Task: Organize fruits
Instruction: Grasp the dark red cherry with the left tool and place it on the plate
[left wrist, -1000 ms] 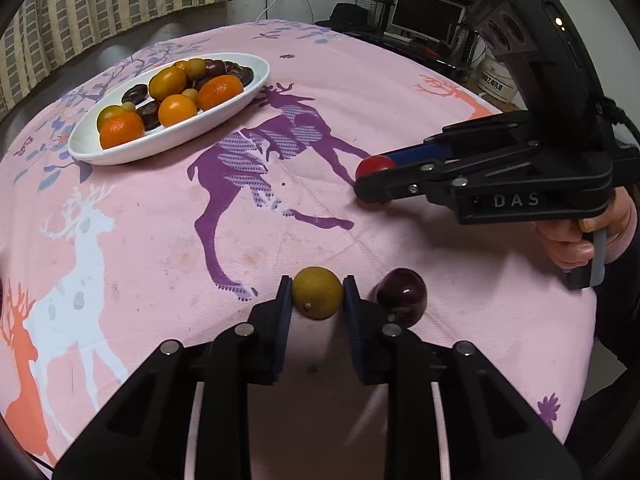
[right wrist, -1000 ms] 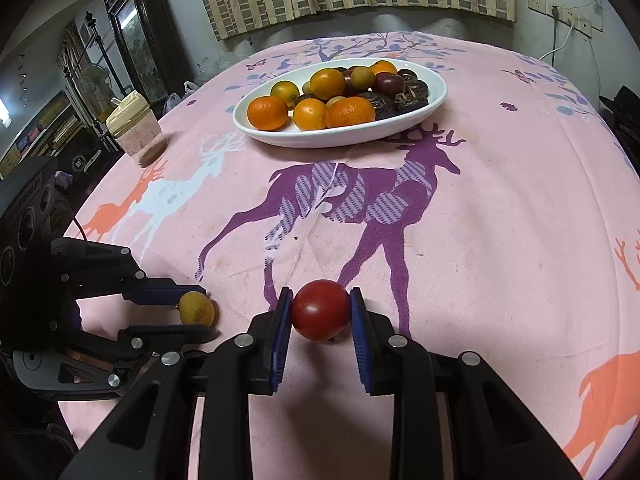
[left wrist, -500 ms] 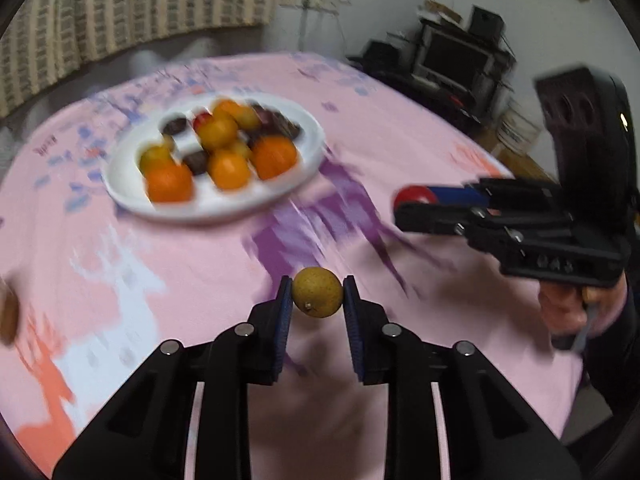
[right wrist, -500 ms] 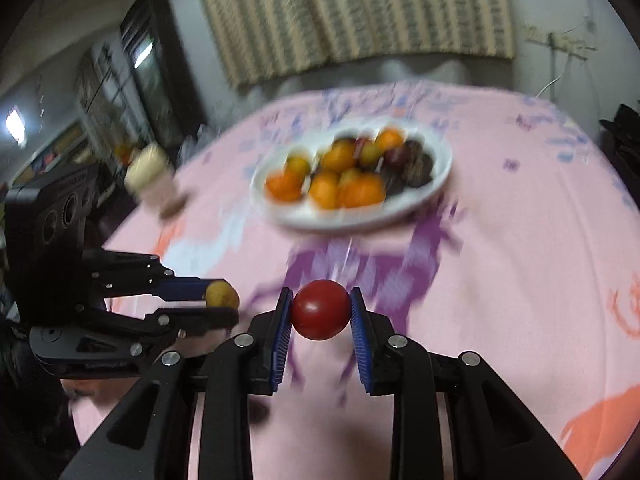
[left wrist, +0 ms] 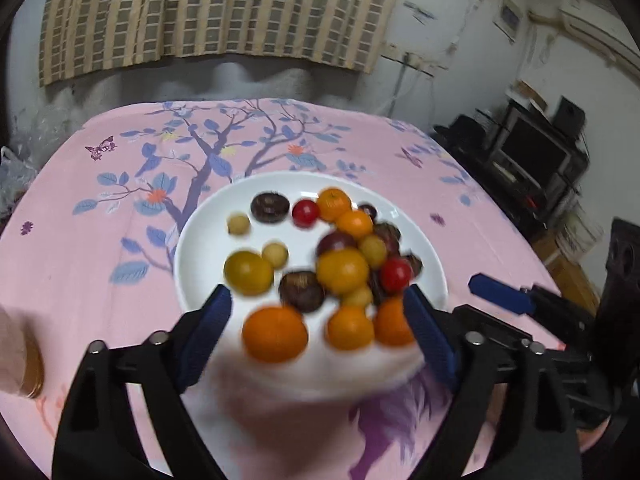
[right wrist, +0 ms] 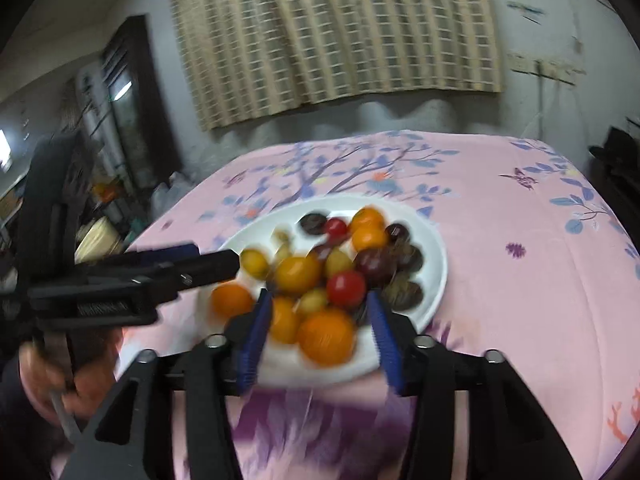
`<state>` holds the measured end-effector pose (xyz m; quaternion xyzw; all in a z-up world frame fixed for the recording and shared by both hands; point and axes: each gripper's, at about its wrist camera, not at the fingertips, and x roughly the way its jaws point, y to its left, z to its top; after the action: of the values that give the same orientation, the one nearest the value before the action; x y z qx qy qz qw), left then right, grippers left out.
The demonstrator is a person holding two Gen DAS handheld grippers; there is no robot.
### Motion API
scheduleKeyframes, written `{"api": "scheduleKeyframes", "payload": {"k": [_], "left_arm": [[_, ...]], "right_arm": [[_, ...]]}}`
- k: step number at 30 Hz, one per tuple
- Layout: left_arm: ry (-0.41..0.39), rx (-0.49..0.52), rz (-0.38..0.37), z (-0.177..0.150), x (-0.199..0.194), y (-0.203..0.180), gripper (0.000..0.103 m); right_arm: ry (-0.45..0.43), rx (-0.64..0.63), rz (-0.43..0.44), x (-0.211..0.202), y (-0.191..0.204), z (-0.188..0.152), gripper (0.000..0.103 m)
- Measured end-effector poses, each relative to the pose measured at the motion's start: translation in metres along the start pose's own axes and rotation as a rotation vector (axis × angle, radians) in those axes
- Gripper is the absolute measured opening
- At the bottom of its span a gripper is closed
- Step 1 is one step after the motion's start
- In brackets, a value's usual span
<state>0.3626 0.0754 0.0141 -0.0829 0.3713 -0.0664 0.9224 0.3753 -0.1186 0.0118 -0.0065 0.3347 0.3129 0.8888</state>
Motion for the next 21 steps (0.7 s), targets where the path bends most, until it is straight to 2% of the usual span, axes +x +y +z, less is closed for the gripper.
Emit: {"api": "scheduleKeyframes", "payload": {"k": [2, 4, 6, 8, 10, 12, 15, 18, 21], "left_arm": [[-0.025, 0.010, -0.018, -0.024, -0.024, -0.001, 0.091], [0.000, 0.027, -0.064, -0.044, -0.035, -0.001, 0.091], [0.042, 0.076, -0.125, -0.069, -0.046, -0.004, 0.091], [0.063, 0.126, -0.152, -0.093, -0.053, -0.006, 0.091], [0.100, 0.181, -0.136, -0.115, -0.057, -0.012, 0.091], [0.097, 0.236, -0.158, -0.128, -0.064, -0.020, 0.091], [0.065, 0.277, -0.183, -0.137, -0.075, -0.029, 0.091], [0.114, 0.261, -0.292, -0.139, -0.073, -0.032, 0.084], [0.153, 0.280, -0.324, -0.142, -0.067, -0.043, 0.075]], "right_arm": [[0.032, -0.062, 0.025, -0.018, 0.012, -0.018, 0.058], [0.077, -0.112, 0.056, -0.033, 0.023, -0.032, 0.058], [0.113, -0.187, 0.139, -0.051, 0.035, -0.050, 0.064], [0.167, -0.302, 0.245, -0.062, 0.048, -0.069, 0.065], [0.200, -0.427, 0.249, -0.070, 0.063, -0.086, 0.065], [0.204, -0.518, 0.254, -0.076, 0.077, -0.098, 0.065], [0.217, -0.552, 0.276, -0.080, 0.085, -0.107, 0.064], [0.257, -0.569, 0.298, -0.078, 0.090, -0.119, 0.061], [0.286, -0.591, 0.258, -0.073, 0.093, -0.128, 0.059]]}}
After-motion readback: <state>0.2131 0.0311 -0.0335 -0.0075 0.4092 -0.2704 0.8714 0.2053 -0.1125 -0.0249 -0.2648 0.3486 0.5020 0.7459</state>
